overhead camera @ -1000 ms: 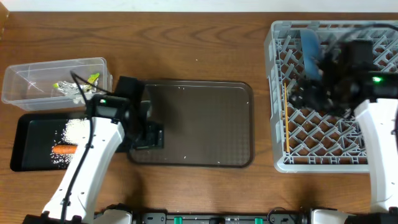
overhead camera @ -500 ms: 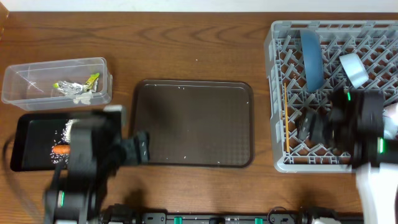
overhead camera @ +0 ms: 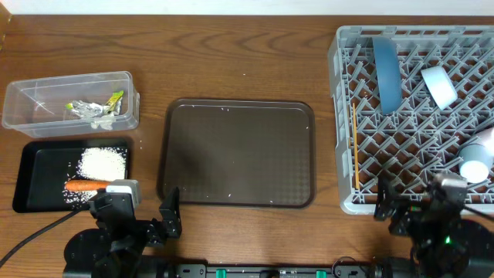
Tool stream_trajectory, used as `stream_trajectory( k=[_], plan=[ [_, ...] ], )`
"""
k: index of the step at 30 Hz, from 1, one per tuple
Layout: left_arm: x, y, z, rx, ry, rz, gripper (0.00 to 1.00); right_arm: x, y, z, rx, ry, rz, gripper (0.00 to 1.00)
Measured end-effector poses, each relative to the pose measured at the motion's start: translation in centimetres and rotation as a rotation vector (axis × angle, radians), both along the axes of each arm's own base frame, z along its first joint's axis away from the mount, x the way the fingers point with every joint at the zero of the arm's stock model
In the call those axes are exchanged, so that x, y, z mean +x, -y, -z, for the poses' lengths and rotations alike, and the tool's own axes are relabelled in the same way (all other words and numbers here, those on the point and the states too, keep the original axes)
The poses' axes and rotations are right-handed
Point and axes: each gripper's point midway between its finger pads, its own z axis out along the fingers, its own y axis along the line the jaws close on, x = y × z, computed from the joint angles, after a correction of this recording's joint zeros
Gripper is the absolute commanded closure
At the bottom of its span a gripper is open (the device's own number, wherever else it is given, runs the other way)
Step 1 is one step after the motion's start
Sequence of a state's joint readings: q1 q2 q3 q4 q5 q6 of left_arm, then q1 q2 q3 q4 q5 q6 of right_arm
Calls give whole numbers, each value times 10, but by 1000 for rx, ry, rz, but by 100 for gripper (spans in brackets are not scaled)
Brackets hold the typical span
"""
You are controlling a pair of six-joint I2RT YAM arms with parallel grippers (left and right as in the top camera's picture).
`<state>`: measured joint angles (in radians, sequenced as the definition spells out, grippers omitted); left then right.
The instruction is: Sort waste into correct bins and load items into the dishwasher rack
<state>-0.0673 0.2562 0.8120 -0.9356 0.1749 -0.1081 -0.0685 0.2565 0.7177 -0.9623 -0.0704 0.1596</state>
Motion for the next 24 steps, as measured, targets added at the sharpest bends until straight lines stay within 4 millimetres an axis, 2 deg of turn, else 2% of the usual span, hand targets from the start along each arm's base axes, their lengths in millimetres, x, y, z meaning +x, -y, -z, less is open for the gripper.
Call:
stream_trajectory(
  k=[7, 24],
  plan=[
    [0, 0, 1, 1, -2, -2, 2, -21, -1, 34, 10, -158, 1, 1],
    [0, 0, 1, 1, -2, -2, 2, -22, -1, 34, 10, -152, 0, 1]
  ],
)
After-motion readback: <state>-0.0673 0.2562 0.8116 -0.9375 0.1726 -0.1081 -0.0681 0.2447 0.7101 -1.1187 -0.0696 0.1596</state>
